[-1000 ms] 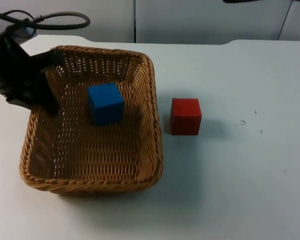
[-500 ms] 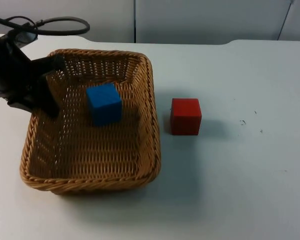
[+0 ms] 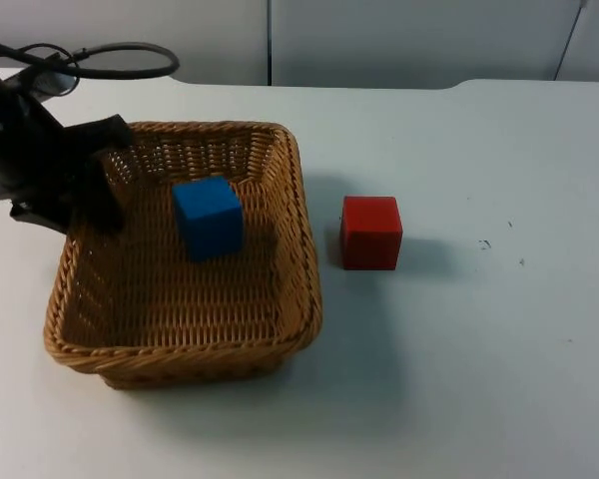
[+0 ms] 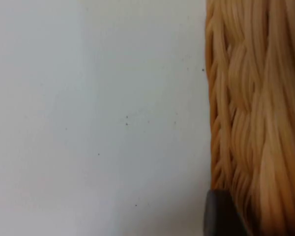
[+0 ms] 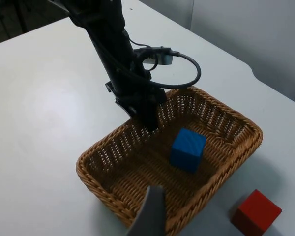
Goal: Pick up the basket with the left hand and place the blue cube into the basket with the right hand.
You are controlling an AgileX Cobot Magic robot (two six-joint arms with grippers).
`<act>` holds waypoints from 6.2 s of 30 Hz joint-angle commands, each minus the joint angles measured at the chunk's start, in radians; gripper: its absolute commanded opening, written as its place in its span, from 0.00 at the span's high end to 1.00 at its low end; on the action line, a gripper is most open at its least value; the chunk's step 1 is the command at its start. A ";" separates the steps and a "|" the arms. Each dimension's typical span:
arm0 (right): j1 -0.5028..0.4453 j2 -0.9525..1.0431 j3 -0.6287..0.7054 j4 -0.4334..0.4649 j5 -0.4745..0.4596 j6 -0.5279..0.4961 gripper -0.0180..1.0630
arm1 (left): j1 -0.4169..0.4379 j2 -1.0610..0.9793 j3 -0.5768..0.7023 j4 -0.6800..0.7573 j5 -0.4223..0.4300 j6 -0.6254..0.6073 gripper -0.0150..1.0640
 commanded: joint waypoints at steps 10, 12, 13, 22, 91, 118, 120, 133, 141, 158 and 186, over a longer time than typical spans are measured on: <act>0.004 -0.004 0.005 -0.004 -0.004 -0.024 0.27 | -0.002 -0.007 -0.009 -0.004 0.032 0.004 0.32; 0.004 -0.004 0.005 -0.004 -0.004 -0.024 0.27 | 0.012 -0.021 -0.009 0.000 0.059 0.004 0.32; 0.004 -0.004 0.005 -0.004 -0.004 -0.024 0.27 | 0.022 -0.032 -0.009 0.002 0.075 0.004 0.32; 0.004 -0.004 0.005 -0.001 -0.006 -0.024 0.27 | 0.100 -0.119 -0.009 0.026 0.099 -0.007 0.32; 0.004 -0.202 0.209 0.078 -0.007 -0.080 0.27 | 0.132 -2.101 0.671 0.549 0.263 -0.369 0.01; 0.004 -0.706 0.329 0.041 0.400 0.007 0.27 | 0.040 -2.156 0.797 0.602 0.332 -0.423 0.01; 0.004 -0.716 0.329 0.039 0.420 0.007 0.27 | 0.040 -2.156 0.797 0.602 0.332 -0.423 0.01; 0.004 -0.946 0.394 -0.064 0.552 0.118 0.27 | 0.040 -2.156 0.797 0.602 0.332 -0.423 0.01; 0.004 -0.946 0.392 -0.066 0.550 0.122 0.27 | 0.040 -2.156 0.797 0.604 0.328 -0.421 0.01; 0.004 -0.946 0.392 -0.079 0.550 0.136 0.01 | 0.040 -2.156 0.797 0.603 0.328 -0.421 0.01; -0.389 -0.946 0.392 -0.079 0.550 0.136 0.01 | 0.040 -2.156 0.797 0.603 0.328 -0.421 0.01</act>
